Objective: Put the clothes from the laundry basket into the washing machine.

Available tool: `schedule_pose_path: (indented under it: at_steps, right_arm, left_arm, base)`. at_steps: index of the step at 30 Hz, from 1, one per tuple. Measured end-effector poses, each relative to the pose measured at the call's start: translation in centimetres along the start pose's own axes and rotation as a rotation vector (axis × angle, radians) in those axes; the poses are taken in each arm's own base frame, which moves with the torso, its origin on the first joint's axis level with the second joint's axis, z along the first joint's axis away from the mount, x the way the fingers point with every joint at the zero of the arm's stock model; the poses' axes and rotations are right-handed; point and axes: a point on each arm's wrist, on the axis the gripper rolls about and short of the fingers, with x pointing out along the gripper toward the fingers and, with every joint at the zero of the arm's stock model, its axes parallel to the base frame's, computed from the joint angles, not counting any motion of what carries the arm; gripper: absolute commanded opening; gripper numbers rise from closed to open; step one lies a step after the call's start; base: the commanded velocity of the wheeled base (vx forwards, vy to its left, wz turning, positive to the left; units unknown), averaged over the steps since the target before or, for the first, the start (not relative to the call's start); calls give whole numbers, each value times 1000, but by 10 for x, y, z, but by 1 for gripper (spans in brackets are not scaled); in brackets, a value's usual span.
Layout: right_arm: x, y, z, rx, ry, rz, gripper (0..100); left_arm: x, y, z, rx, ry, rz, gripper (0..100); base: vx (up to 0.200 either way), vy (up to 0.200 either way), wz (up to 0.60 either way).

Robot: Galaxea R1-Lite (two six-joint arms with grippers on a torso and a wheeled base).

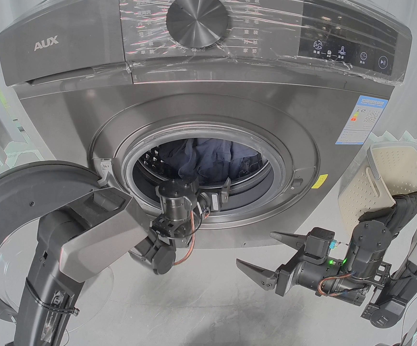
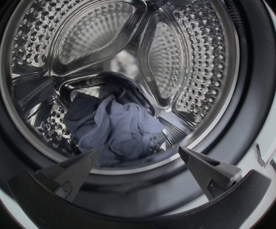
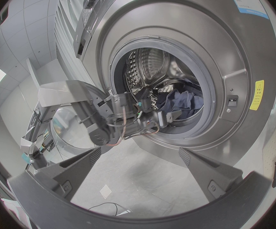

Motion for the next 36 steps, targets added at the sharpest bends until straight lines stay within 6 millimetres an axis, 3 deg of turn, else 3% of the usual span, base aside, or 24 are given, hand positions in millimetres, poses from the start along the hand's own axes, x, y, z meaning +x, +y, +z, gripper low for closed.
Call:
schedule_pose_path:
  at_steps: [10,20,27,36]
  right_arm:
    - [-17,-2,7,1,-20,-17,100]
    - [-54,-5,3,19,17,-48,100]
    - [-74,-10,4,28,9,-119,100]
    - [-95,-18,16,39,-37,-258,100]
  left_arm:
    - [-91,-9,-1,22,126,-89,100]
    - [-186,-16,57,-6,106,-204,100]
    - [-230,-5,78,-2,100,-222,100]
    - [-267,19,92,17,87,-177,100]
  base:
    - [0,0,0]
    - [0,0,0]
    - [-114,0,0]
    - [-200,0,0]
